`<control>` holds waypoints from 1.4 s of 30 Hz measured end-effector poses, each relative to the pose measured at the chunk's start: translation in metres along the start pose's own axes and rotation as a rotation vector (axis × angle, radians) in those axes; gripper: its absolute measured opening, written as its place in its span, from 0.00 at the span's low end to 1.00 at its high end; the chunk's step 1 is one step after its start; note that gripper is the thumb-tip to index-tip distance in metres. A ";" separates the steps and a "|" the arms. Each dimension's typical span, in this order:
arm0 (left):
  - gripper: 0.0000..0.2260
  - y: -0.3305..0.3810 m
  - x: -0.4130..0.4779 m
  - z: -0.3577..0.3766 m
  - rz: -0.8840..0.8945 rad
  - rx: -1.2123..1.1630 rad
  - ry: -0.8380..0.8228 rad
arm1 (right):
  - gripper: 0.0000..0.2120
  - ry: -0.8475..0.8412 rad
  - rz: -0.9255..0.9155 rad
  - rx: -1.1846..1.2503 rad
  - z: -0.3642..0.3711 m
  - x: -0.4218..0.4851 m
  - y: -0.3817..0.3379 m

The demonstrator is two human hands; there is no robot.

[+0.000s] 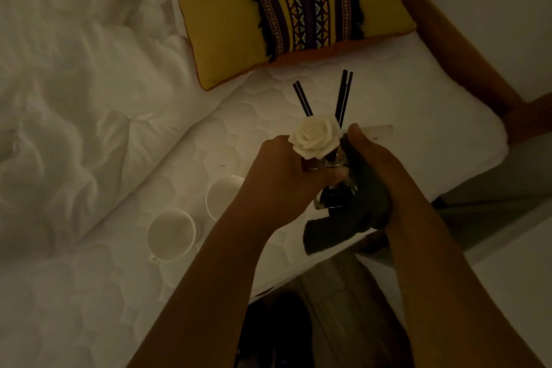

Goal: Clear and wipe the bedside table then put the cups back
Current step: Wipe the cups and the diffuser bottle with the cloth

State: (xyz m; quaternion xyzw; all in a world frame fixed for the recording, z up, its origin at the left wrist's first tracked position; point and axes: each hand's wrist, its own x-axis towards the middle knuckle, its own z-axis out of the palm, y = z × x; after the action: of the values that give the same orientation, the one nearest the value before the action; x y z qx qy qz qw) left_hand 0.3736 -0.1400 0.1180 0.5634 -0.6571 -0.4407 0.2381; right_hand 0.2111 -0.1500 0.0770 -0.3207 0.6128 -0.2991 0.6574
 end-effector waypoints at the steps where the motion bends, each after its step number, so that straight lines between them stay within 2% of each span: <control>1: 0.12 0.000 -0.001 0.000 0.001 0.015 -0.002 | 0.36 -0.026 0.018 0.008 0.000 0.001 0.001; 4: 0.12 0.000 -0.002 0.002 -0.028 -0.008 0.019 | 0.19 0.072 -0.101 -0.053 0.002 -0.001 0.001; 8: 0.09 -0.001 -0.002 0.005 -0.088 -0.024 0.090 | 0.13 0.290 -0.315 -0.046 0.014 -0.014 0.009; 10: 0.09 -0.004 -0.002 0.006 -0.118 -0.021 0.118 | 0.12 0.347 -0.350 -0.043 0.027 -0.023 0.016; 13: 0.09 -0.010 -0.002 0.010 -0.178 -0.001 0.153 | 0.04 0.374 -0.370 -0.056 0.046 -0.035 0.029; 14: 0.10 -0.012 -0.002 0.013 -0.198 0.007 0.169 | 0.04 0.390 -0.373 -0.068 0.051 -0.038 0.033; 18: 0.09 -0.021 -0.004 0.028 -0.280 -0.009 0.279 | 0.21 0.461 -0.399 -0.155 0.064 -0.041 0.049; 20: 0.07 -0.027 -0.003 0.035 -0.308 -0.035 0.321 | 0.24 0.478 -0.404 -0.170 0.068 -0.039 0.057; 23: 0.05 -0.033 0.002 0.043 -0.301 -0.104 0.401 | 0.23 0.473 -0.387 -0.174 0.074 -0.037 0.075; 26: 0.06 -0.040 0.010 0.053 -0.234 -0.131 0.411 | 0.19 0.453 -0.332 -0.187 0.073 -0.032 0.097; 31: 0.14 -0.060 0.022 0.069 -0.146 -0.125 0.395 | 0.10 0.469 -0.240 -0.203 0.062 -0.034 0.123; 33: 0.09 -0.074 0.026 0.075 -0.154 -0.157 0.400 | 0.12 0.465 -0.203 -0.200 0.056 -0.035 0.127; 35: 0.07 -0.087 0.029 0.082 -0.161 -0.082 0.414 | 0.16 0.477 -0.179 -0.213 0.048 -0.035 0.128; 37: 0.09 -0.097 0.033 0.086 -0.157 -0.035 0.439 | 0.17 0.494 -0.173 -0.207 0.040 -0.031 0.129; 42: 0.15 -0.109 0.033 0.097 -0.225 -0.116 0.507 | 0.15 0.480 -0.167 -0.116 0.021 -0.030 0.122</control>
State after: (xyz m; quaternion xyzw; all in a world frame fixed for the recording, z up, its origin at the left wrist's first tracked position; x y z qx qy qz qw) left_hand 0.3444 -0.1383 -0.0290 0.7105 -0.4836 -0.3463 0.3761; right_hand 0.2301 -0.0502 -0.0001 -0.3269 0.7388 -0.3842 0.4469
